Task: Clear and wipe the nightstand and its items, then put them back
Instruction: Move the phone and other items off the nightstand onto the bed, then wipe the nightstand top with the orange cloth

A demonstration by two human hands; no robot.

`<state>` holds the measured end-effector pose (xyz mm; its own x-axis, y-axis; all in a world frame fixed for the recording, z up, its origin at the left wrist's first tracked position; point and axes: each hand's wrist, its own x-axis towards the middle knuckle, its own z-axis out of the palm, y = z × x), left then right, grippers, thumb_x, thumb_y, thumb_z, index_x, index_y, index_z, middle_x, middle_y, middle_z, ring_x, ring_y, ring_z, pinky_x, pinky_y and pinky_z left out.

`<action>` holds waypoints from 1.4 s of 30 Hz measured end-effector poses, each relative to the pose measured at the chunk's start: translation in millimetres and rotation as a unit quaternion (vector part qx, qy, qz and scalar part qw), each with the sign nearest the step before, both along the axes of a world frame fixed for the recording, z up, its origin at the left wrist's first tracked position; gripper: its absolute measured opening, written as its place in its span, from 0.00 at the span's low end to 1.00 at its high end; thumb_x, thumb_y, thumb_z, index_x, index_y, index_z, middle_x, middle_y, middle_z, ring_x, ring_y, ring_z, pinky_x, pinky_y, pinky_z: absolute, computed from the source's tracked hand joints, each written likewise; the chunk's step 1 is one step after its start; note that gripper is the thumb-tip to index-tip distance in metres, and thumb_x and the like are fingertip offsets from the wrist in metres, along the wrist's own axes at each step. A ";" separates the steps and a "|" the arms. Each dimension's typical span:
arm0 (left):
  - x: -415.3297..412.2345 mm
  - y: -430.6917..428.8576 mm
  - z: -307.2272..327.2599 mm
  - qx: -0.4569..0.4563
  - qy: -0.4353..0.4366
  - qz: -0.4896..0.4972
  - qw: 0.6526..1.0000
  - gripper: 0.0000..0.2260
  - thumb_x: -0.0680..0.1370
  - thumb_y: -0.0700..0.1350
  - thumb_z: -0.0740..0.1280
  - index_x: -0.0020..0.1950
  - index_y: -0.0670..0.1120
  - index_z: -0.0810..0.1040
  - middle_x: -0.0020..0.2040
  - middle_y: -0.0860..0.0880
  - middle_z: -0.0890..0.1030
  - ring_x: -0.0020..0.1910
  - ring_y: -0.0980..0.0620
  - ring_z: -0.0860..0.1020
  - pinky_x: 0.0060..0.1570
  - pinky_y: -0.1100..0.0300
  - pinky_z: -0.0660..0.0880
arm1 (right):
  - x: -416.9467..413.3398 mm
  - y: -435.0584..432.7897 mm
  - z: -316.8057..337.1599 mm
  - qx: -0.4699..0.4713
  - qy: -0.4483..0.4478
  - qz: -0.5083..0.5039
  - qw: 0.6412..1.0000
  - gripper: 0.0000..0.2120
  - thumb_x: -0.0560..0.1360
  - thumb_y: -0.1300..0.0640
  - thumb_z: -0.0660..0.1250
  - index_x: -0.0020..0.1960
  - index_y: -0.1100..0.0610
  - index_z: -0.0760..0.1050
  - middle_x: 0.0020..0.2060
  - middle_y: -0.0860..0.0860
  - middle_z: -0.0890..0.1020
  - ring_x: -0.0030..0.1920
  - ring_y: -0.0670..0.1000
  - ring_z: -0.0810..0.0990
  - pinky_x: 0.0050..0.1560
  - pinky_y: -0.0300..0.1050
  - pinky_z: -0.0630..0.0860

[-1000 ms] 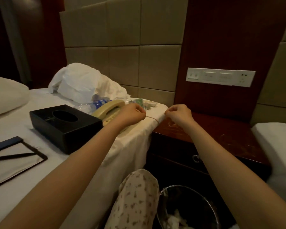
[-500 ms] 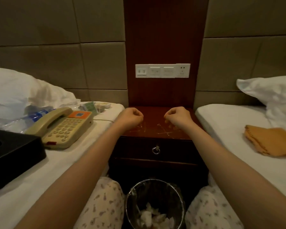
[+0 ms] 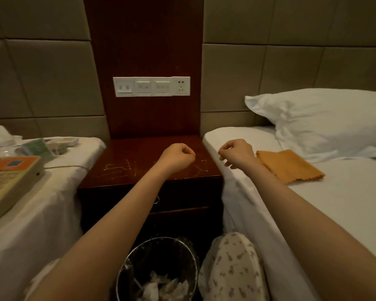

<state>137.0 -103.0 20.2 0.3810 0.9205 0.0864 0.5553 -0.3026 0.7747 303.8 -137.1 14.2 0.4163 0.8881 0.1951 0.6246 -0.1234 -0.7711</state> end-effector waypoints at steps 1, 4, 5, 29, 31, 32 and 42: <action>9.4 -0.2 -1.3 -0.001 0.002 -0.006 1.000 0.08 0.77 0.41 0.62 0.40 0.52 0.73 0.39 0.53 0.75 0.40 0.54 0.74 0.37 0.62 0.70 | 7.7 -3.2 -0.6 0.000 -0.004 -0.011 1.000 0.08 0.75 0.63 0.62 0.39 0.58 0.77 0.39 0.56 0.82 0.37 0.53 0.80 0.38 0.44 0.78; 36.9 -1.4 -7.3 -0.008 0.003 -0.024 1.000 0.06 0.75 0.41 0.62 0.40 0.49 0.74 0.37 0.52 0.75 0.37 0.53 0.74 0.34 0.62 0.69 | 33.5 -13.5 -1.9 0.002 -0.019 -0.063 0.998 0.08 0.74 0.63 0.62 0.42 0.59 0.79 0.44 0.56 0.83 0.43 0.53 0.79 0.44 0.48 0.78; 45.3 -2.1 -9.5 -0.012 0.002 -0.032 0.999 0.04 0.75 0.41 0.63 0.41 0.48 0.74 0.36 0.51 0.75 0.37 0.52 0.74 0.34 0.61 0.69 | 42.3 -17.0 -2.3 0.004 -0.029 -0.085 0.996 0.09 0.74 0.63 0.61 0.45 0.61 0.80 0.46 0.56 0.83 0.45 0.53 0.78 0.46 0.47 0.77; 56.0 28.6 -31.2 -0.062 -0.032 -0.052 0.996 0.11 0.77 0.42 0.64 0.57 0.49 0.67 0.47 0.50 0.73 0.45 0.51 0.73 0.42 0.58 0.71 | 50.5 13.7 6.7 0.079 -0.073 -0.178 0.978 0.12 0.77 0.57 0.60 0.60 0.54 0.71 0.57 0.55 0.78 0.58 0.58 0.75 0.62 0.56 0.70; 45.8 37.7 -27.2 -0.061 -0.045 -0.024 0.997 0.17 0.77 0.42 0.63 0.64 0.47 0.65 0.43 0.50 0.74 0.40 0.53 0.73 0.41 0.58 0.72 | 32.3 27.8 10.6 0.090 -0.083 -0.143 0.982 0.13 0.76 0.60 0.60 0.60 0.53 0.71 0.55 0.55 0.79 0.56 0.58 0.76 0.60 0.55 0.72; 40.4 42.6 -25.1 -0.065 -0.047 -0.014 0.997 0.19 0.77 0.43 0.63 0.67 0.47 0.63 0.41 0.51 0.74 0.38 0.54 0.73 0.40 0.58 0.72 | 23.5 34.2 12.7 0.094 -0.086 -0.125 0.984 0.13 0.76 0.60 0.60 0.60 0.53 0.72 0.55 0.54 0.79 0.56 0.57 0.76 0.59 0.54 0.72; -29.8 109.9 -0.2 -0.067 -0.153 0.048 0.985 0.39 0.77 0.47 0.66 0.76 0.52 0.42 0.75 0.42 0.58 0.71 0.42 0.63 0.64 0.51 0.65 | -49.5 108.3 28.8 0.139 -0.047 0.044 0.988 0.11 0.77 0.61 0.62 0.58 0.52 0.73 0.53 0.48 0.76 0.50 0.47 0.72 0.45 0.40 0.70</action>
